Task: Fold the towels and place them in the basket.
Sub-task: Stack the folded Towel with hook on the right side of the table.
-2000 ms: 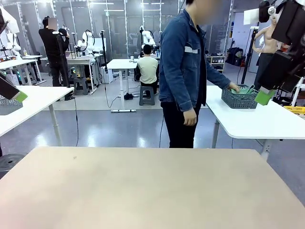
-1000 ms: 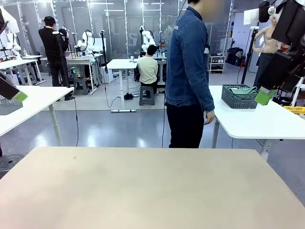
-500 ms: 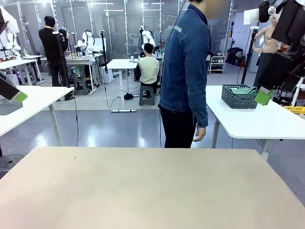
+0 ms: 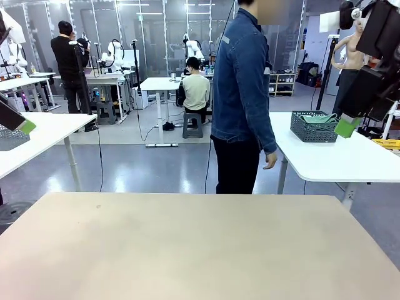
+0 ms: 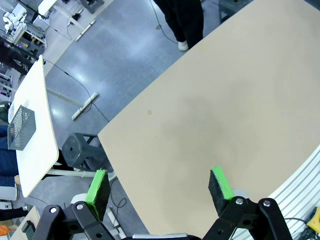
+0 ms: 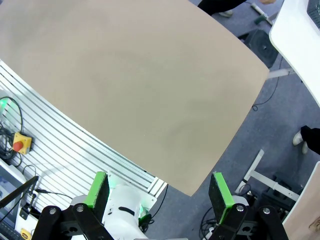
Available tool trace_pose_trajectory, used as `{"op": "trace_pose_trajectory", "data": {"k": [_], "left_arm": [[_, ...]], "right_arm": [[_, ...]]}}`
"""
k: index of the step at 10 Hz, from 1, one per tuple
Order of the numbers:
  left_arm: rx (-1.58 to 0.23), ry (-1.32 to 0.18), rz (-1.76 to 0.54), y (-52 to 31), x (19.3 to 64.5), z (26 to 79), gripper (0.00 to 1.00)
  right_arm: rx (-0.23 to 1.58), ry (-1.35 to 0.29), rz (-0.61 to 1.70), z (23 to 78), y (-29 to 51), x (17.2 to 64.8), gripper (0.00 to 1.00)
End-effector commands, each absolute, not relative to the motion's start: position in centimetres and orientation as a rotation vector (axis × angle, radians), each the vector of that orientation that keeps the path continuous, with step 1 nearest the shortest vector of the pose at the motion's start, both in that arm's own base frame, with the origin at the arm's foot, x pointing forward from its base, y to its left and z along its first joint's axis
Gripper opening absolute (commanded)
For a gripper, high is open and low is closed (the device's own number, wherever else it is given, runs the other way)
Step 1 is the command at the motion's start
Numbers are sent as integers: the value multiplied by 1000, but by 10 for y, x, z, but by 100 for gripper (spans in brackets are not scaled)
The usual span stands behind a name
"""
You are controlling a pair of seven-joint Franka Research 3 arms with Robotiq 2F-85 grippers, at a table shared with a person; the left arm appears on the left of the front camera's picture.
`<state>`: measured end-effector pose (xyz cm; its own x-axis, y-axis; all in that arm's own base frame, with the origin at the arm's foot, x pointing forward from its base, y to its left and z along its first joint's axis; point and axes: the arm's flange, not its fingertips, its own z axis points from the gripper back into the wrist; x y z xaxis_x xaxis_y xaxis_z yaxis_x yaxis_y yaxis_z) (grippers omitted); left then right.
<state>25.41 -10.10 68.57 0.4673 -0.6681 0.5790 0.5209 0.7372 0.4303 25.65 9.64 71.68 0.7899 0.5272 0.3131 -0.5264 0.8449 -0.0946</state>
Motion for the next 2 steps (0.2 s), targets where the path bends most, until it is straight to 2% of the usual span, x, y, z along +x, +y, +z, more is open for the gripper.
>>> {"op": "trace_pose_trajectory", "data": {"k": [1,2], "left_arm": [[208,-800,-734,-100,254,685,100],[208,-800,-734,-100,254,685,100]], "right_arm": [[-6,-336,568,716,97,256,100],[-6,-336,568,716,97,256,100]]}}
